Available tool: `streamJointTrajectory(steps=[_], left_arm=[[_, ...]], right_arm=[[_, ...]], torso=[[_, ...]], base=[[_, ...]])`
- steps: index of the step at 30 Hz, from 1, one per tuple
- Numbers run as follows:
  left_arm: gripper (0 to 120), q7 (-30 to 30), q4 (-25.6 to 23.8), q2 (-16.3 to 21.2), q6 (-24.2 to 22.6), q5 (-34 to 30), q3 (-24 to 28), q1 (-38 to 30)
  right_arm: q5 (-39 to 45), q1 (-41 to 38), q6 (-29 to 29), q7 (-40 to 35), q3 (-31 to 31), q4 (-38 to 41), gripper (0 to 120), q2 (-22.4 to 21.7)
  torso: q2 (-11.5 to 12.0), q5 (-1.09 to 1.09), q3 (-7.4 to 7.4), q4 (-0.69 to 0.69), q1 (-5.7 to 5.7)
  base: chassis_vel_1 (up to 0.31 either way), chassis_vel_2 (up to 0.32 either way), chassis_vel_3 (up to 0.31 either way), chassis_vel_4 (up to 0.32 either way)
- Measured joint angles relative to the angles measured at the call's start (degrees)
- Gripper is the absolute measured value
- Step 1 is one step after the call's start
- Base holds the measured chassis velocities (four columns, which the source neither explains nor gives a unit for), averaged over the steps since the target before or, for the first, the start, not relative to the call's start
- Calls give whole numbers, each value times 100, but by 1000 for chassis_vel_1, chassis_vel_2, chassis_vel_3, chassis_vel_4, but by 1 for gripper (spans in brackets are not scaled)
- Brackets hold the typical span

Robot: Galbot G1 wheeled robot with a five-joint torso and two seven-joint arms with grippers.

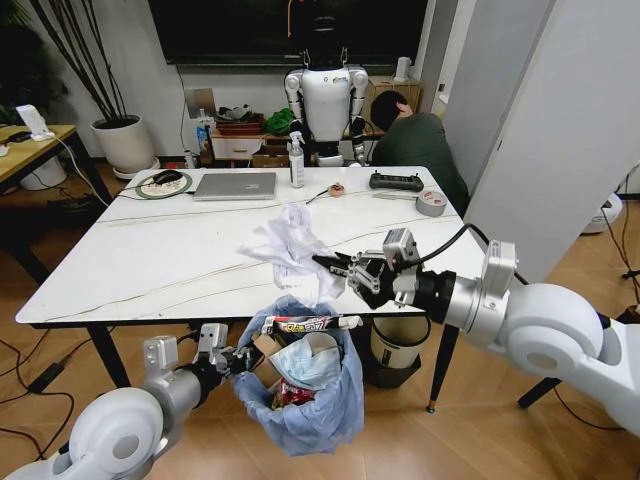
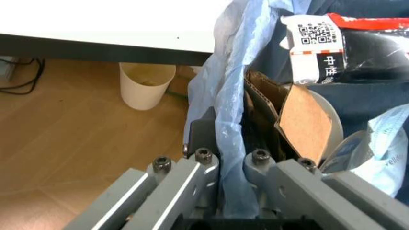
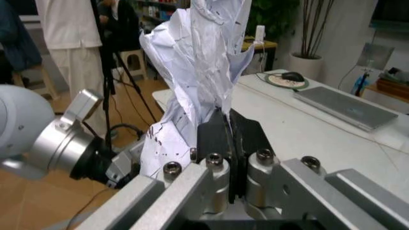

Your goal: Pick up the trash bin and place the trash from the table into it.

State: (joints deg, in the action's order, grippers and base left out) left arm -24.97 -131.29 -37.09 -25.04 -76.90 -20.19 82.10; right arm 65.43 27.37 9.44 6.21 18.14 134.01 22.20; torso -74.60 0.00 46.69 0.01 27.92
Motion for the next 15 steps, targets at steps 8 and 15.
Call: streamJointTrajectory(steps=[8, 15], left_arm=[[0, 27, -11, -19, 0, -49, 19, -35], [0, 31, -32, -21, -1, -56, 9, -15]], right_arm=[[-855, 50, -4, -63, 578, -82, 0, 64], [-1041, 87, -3, -116, 854, -317, 0, 256]], torso=[[0, 0, 1, 0, 0], [0, 0, 1, -1, 0]], base=[[0, 0, 0, 0], [0, 0, 0, 0]])
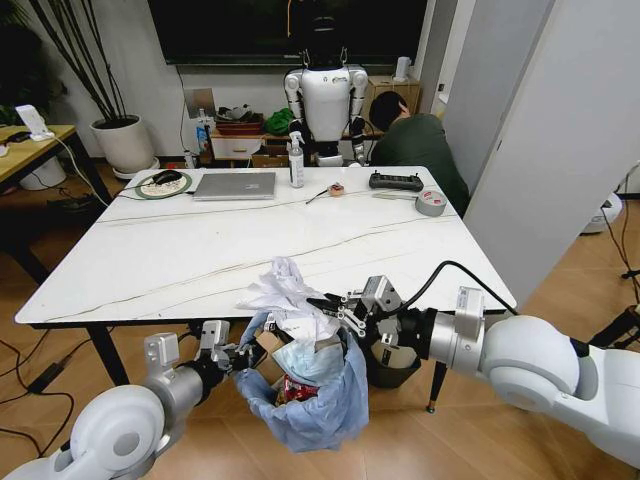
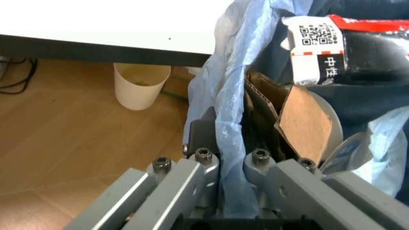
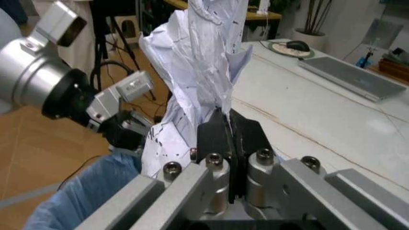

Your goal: Pick up the trash bin and place the trash from the table into it.

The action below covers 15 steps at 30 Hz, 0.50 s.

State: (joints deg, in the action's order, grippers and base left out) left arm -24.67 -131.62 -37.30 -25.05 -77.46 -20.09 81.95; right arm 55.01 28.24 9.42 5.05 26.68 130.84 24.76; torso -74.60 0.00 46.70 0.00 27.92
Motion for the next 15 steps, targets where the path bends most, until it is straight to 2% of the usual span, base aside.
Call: streamJointTrajectory(steps=[15], left_arm=[[0, -14, -4, -31, -1, 4, -26, -33]], right_arm=[[-356, 271, -72, 26, 90, -279, 0, 10]], torso=[[0, 0, 0, 1, 0]], base=[[0, 0, 0, 0]])
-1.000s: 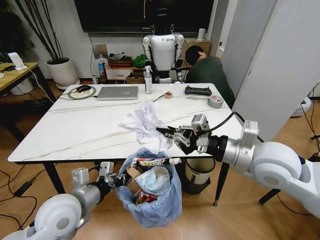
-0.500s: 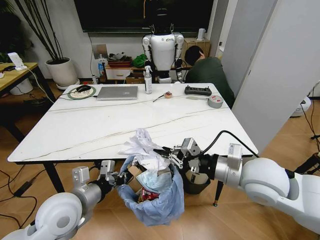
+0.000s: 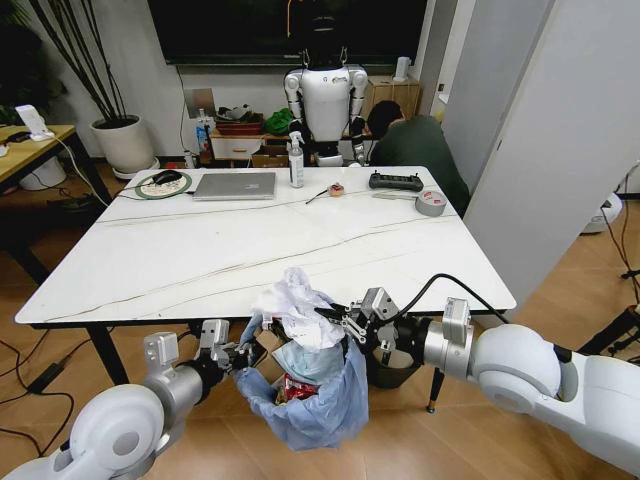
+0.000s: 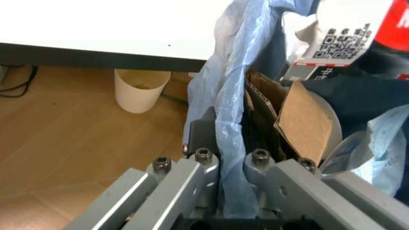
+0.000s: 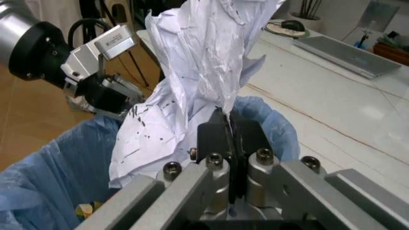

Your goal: Pick up the trash bin and place the trash from the table into it.

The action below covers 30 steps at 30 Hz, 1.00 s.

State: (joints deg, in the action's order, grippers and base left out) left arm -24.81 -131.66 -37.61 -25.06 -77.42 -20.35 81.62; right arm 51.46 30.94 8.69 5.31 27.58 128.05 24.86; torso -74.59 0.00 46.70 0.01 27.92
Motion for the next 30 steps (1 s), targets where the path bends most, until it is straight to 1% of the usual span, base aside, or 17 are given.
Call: streamJointTrajectory(steps=[30], left_arm=[[0, -52, 55, -62, 3, 4, -51, -25]], right_arm=[[-430, -19, -290, 304, 192, 8, 0, -32]], torso=[[0, 0, 0, 0, 0]], base=[[0, 0, 0, 0]])
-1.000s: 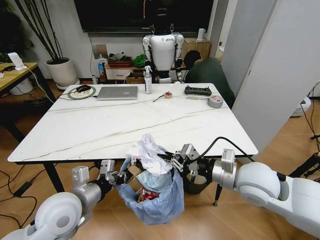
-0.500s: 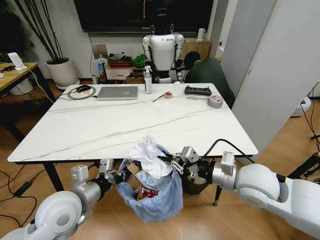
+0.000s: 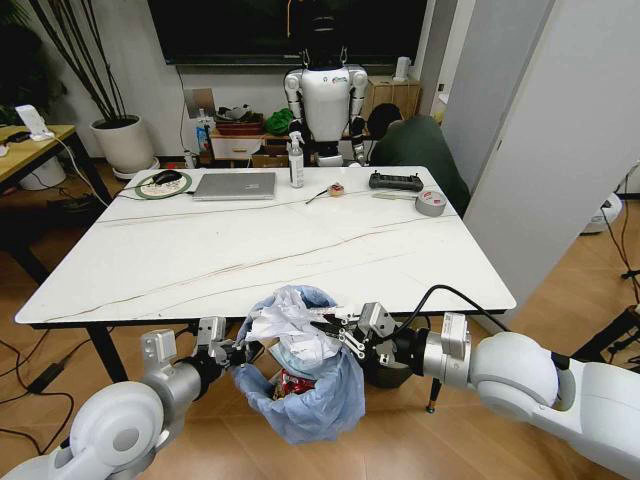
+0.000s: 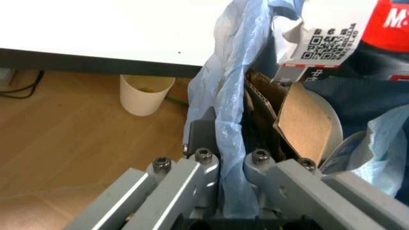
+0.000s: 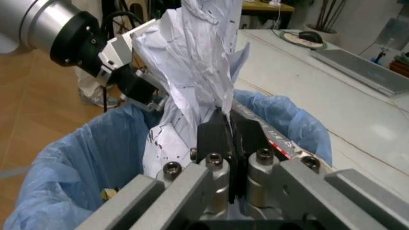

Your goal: Pick up the trash bin and place the trash from the table into it.

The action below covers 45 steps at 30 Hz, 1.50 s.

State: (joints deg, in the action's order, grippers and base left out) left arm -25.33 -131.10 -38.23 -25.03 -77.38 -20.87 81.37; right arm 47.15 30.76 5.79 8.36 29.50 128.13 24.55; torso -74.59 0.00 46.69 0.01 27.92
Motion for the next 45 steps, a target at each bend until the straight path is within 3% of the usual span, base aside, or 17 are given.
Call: streamJointTrajectory(steps=[2, 11, 14, 16, 21, 24, 35, 39, 45], left_arm=[[0, -3, 0, 0, 1, 0, -1, 4], [0, -8, 4, 0, 2, 0, -9, 28], [0, -9, 4, -1, 2, 0, -9, 28], [0, -11, 9, -1, 2, 0, -9, 27], [0, -11, 26, 0, 2, -1, -9, 20], [0, -12, 33, -1, 3, -1, -10, 23], [0, -12, 49, -24, 3, 17, 1, 57], [0, -14, 42, -26, 2, 35, 1, 102], [0, -13, -15, -92, 0, 176, -76, 288]], right_arm=[[-35, 6, -59, 3, 6, 15, 0, -2], [-71, 9, -115, 88, 34, 41, 34, -22], [-71, 9, -120, 93, 36, 45, 38, -25], [-71, 9, -131, 104, 37, 60, 51, -54], [-71, 12, -134, 111, 36, 87, 65, -74], [-70, 11, -135, 116, 23, 92, 81, -75], [246, -55, -141, 76, -333, 68, 86, 26], [783, -159, -242, -334, -745, -138, 95, 185], [1432, -8, -1141, -1069, -1223, -964, 100, 411]], torso=[[0, 0, 0, 0, 0], [0, 0, 0, 0, 0], [0, 0, 0, 0, 0], [0, 0, 0, 0, 0], [0, 0, 0, 0, 0], [0, 0, 0, 0, 0], [0, 0, 0, 0, 0], [0, 0, 0, -1, 0], [0, 2, 0, -1, 0]], base=[[0, 0, 0, 0], [0, 0, 0, 0], [0, 0, 0, 0], [0, 0, 0, 0], [0, 0, 0, 0], [0, 0, 0, 0], [0, 0, 0, 0], [0, 0, 0, 0], [0, 0, 0, 0]])
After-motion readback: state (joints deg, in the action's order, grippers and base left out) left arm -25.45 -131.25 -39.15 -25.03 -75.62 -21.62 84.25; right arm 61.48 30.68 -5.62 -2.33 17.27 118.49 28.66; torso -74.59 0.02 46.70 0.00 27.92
